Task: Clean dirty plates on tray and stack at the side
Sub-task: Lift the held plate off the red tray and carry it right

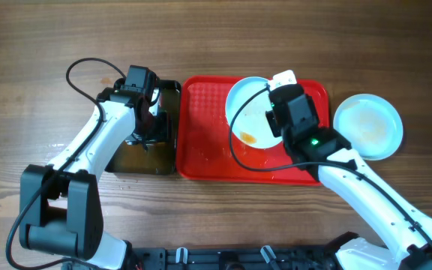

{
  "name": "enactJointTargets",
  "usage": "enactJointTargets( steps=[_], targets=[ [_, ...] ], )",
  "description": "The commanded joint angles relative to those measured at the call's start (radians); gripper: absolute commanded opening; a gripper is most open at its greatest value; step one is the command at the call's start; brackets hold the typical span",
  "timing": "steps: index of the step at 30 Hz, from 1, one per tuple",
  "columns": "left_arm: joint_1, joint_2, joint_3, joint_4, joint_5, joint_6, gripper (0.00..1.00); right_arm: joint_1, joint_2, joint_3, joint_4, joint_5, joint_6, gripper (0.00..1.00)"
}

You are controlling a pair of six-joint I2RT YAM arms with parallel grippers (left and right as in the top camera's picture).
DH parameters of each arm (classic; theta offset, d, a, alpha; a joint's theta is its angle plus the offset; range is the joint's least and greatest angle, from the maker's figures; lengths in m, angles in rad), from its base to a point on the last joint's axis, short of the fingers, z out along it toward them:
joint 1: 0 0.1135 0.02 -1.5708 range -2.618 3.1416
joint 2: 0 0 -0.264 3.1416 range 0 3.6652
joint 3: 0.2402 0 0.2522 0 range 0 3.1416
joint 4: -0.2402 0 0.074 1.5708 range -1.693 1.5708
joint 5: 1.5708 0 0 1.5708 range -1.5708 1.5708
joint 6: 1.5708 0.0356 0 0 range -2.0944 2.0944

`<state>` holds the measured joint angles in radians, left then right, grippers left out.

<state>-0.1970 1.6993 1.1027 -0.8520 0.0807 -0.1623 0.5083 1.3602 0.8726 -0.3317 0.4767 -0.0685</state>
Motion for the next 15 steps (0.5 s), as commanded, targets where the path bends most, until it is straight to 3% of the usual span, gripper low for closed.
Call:
enactJointTargets(
  steps=[1, 11, 15],
  targets=[
    [0.003, -0.005, 0.007, 0.003, 0.016, -0.010, 0.68, 0.074, -0.010, 0.010, 0.045, 0.131, -0.118, 0.04],
    [0.003, -0.005, 0.007, 0.016, 0.016, -0.010, 0.68, 0.251, -0.010, 0.010, 0.219, 0.187, -0.731, 0.04],
    [0.003, -0.005, 0.007, 0.018, 0.016, -0.010, 0.68, 0.288, -0.010, 0.010, 0.290, 0.233, -0.849, 0.04]
  ],
)
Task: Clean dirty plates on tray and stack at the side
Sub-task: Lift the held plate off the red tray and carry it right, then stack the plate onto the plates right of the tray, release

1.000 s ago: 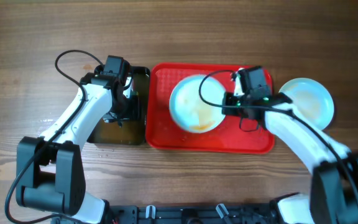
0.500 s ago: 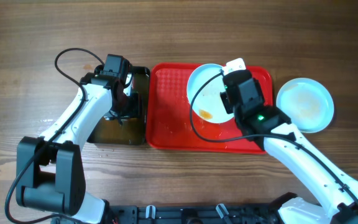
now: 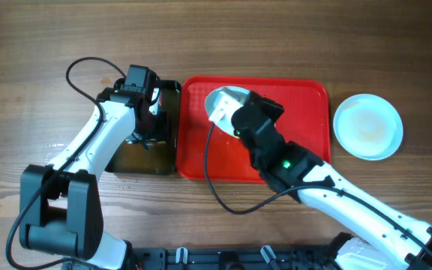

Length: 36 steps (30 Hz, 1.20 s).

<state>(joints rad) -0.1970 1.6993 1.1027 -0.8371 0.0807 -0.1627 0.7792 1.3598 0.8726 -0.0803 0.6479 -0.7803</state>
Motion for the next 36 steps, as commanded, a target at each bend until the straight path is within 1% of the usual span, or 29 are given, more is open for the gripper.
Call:
enactJointTargets(
  steps=[1, 5, 7, 9, 10, 12, 13, 15, 16, 18, 22, 24, 26, 27, 29, 32, 36],
  targets=[
    [0.003, -0.005, 0.007, 0.004, 0.016, -0.010, 0.68, 0.018, -0.010, 0.010, 0.061, 0.080, -0.152, 0.04],
    [0.003, -0.005, 0.007, 0.008, 0.016, -0.010, 0.67, 0.017, -0.010, 0.010, 0.143, 0.142, -0.214, 0.04],
    [0.003, -0.005, 0.007, 0.010, 0.016, -0.010, 0.66, 0.016, -0.009, 0.010, 0.148, 0.142, -0.174, 0.04],
    [0.003, -0.005, 0.007, 0.011, 0.016, -0.009, 0.66, -0.006, -0.009, 0.010, 0.143, 0.142, -0.028, 0.04],
    [0.003, -0.005, 0.007, 0.011, 0.016, -0.010, 0.66, -0.030, -0.009, 0.010, 0.130, 0.142, 0.074, 0.04],
    [0.003, -0.005, 0.007, 0.011, 0.016, -0.010, 0.66, -0.111, -0.009, 0.009, 0.058, 0.142, 0.365, 0.04],
    [0.003, -0.005, 0.007, 0.011, 0.016, -0.010, 0.66, -0.147, -0.009, 0.009, 0.018, 0.142, 0.481, 0.04],
    [0.003, -0.005, 0.007, 0.011, 0.016, -0.010, 0.66, -0.249, -0.009, 0.009, -0.105, 0.132, 0.780, 0.04],
    [0.003, -0.005, 0.007, 0.011, 0.016, -0.010, 0.65, -0.305, -0.009, 0.009, -0.167, 0.112, 0.901, 0.04],
    [0.003, -0.005, 0.007, 0.010, 0.016, -0.010, 0.66, -0.418, -0.009, 0.009, -0.263, 0.024, 1.060, 0.04],
    [0.003, -0.005, 0.007, 0.011, 0.016, -0.009, 0.66, -0.653, -0.009, 0.009, -0.390, -0.196, 1.266, 0.04],
    [0.003, -0.005, 0.007, 0.010, 0.016, -0.009, 0.66, -0.776, -0.009, 0.009, -0.415, -0.308, 1.313, 0.04],
    [0.003, -0.005, 0.007, 0.011, 0.016, -0.009, 0.66, -0.888, -0.009, 0.009, -0.420, -0.412, 1.315, 0.04],
    [0.003, -0.005, 0.007, 0.011, 0.016, -0.009, 0.66, -0.941, -0.009, 0.009, -0.432, -0.433, 1.325, 0.04],
    [0.003, -0.005, 0.007, 0.011, 0.016, -0.009, 0.66, -1.014, -0.009, 0.009, -0.459, -0.436, 1.362, 0.04],
    [0.003, -0.005, 0.007, 0.010, 0.016, -0.009, 0.66, -1.125, -0.009, 0.000, -0.487, -0.436, 1.360, 0.04],
    [0.003, -0.005, 0.007, 0.011, 0.016, -0.009, 0.66, -1.226, -0.009, 0.000, -0.504, -0.436, 1.366, 0.04]
  ],
)
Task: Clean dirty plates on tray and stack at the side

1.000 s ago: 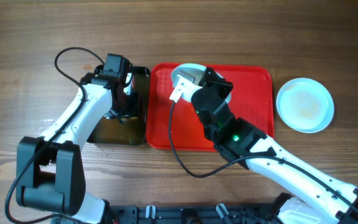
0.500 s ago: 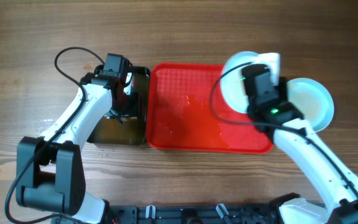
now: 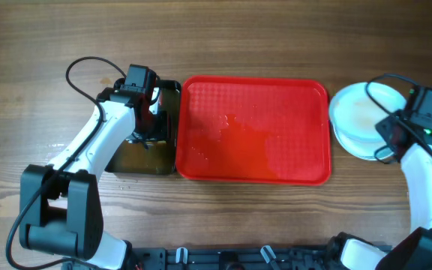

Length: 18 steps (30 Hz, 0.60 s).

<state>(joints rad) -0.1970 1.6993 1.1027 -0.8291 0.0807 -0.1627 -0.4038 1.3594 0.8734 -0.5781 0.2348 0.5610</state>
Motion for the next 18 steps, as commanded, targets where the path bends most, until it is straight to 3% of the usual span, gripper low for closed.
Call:
enactJointTargets(
  steps=[1, 2, 3, 6, 10, 13, 14, 16, 18],
  targets=[
    [0.003, -0.005, 0.007, 0.003, 0.016, -0.009, 0.66, -0.057, -0.008, -0.001, -0.012, -0.023, 0.025, 0.08],
    [0.003, -0.005, 0.007, 0.003, 0.016, -0.010, 0.66, -0.061, -0.008, -0.001, -0.015, -0.027, 0.025, 0.21],
    [0.003, -0.005, 0.007, 0.003, 0.016, -0.009, 0.66, -0.061, -0.008, -0.001, -0.014, -0.047, 0.024, 0.27],
    [0.003, -0.005, 0.007, 0.003, 0.016, -0.010, 0.69, -0.060, -0.007, -0.001, -0.014, -0.190, 0.006, 0.42],
    [0.003, -0.005, 0.007, 0.003, 0.016, -0.010, 0.72, -0.042, -0.007, -0.001, -0.005, -0.510, -0.171, 0.61],
    [0.003, -0.005, 0.007, 0.004, 0.016, -0.013, 0.81, 0.046, -0.008, -0.001, -0.007, -0.566, -0.290, 0.92],
    [0.003, -0.005, 0.008, 0.011, 0.016, -0.042, 0.88, 0.087, -0.008, -0.001, -0.007, -0.565, -0.325, 1.00],
    [0.006, -0.009, 0.008, 0.039, 0.015, -0.110, 1.00, 0.216, -0.008, 0.000, -0.003, -0.556, -0.390, 1.00],
    [0.012, -0.026, 0.010, 0.056, 0.012, -0.142, 1.00, 0.292, -0.008, 0.006, -0.008, -0.537, -0.436, 0.99]
  ],
)
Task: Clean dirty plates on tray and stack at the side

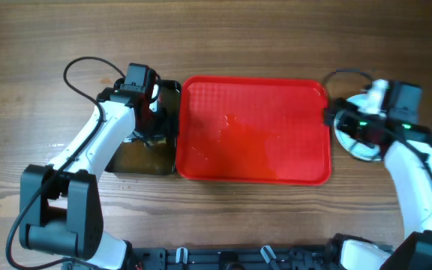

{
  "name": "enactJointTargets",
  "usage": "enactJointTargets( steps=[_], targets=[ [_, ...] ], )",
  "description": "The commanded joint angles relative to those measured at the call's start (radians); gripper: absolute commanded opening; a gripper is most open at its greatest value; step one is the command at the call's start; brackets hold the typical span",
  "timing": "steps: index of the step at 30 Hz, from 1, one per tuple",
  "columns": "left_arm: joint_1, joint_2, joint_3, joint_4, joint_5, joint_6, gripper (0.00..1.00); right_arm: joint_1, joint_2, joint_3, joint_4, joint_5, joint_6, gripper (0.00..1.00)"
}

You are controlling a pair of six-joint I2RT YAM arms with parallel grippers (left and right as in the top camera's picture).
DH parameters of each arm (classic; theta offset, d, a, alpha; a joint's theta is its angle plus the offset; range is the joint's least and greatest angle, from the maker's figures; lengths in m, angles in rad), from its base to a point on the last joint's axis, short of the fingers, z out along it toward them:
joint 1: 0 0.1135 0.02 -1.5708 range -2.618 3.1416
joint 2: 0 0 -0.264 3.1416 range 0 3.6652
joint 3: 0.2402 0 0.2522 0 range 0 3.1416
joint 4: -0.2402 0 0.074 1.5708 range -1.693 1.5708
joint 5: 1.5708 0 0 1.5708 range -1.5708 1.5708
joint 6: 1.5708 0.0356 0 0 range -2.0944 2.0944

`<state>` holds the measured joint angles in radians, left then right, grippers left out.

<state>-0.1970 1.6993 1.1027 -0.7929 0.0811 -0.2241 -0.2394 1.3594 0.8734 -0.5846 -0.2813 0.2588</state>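
The red tray (253,131) lies in the middle of the table with no plate on it, only a wet sheen. The white plates (349,144) sit on the table right of the tray, mostly covered by my right arm. My right gripper (333,118) points left over the plates' left rim, close to the tray's right edge; I cannot tell how its jaws stand. My left gripper (151,137) points down over a dark brown pad (137,157) left of the tray; its jaws are hidden under the wrist.
The wooden table (276,37) stretches behind the tray. A black cable (88,67) loops behind my left arm, and another (343,73) arcs behind my right wrist.
My right arm has swung left: its wrist was at the plates' right side and now lies across them, fingers toward the tray. The left arm has not moved.
A stained plate lay at the tray's back right with my right gripper at its rim, and a second plate sat on the table. Then my right arm reached across the tray's left half. Later the tray was bare and both plates were on the right, where my arm now hovers.
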Motion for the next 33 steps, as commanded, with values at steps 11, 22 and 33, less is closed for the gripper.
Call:
enactJointTargets(
  steps=[11, 22, 33],
  targets=[
    [0.065, -0.407, -0.007, -0.146, 0.006, -0.098, 1.00, 0.341, -0.171, 0.145, -0.271, 0.081, -0.143, 0.99],
    [-0.055, -1.088, -0.240, -0.110, -0.097, -0.098, 1.00, 0.341, -0.745, 0.049, -0.272, 0.174, -0.166, 0.99],
    [-0.055, -1.176, -0.240, -0.114, -0.097, -0.098, 1.00, 0.341, -0.723, 0.049, -0.300, 0.174, -0.165, 0.99]
  ],
)
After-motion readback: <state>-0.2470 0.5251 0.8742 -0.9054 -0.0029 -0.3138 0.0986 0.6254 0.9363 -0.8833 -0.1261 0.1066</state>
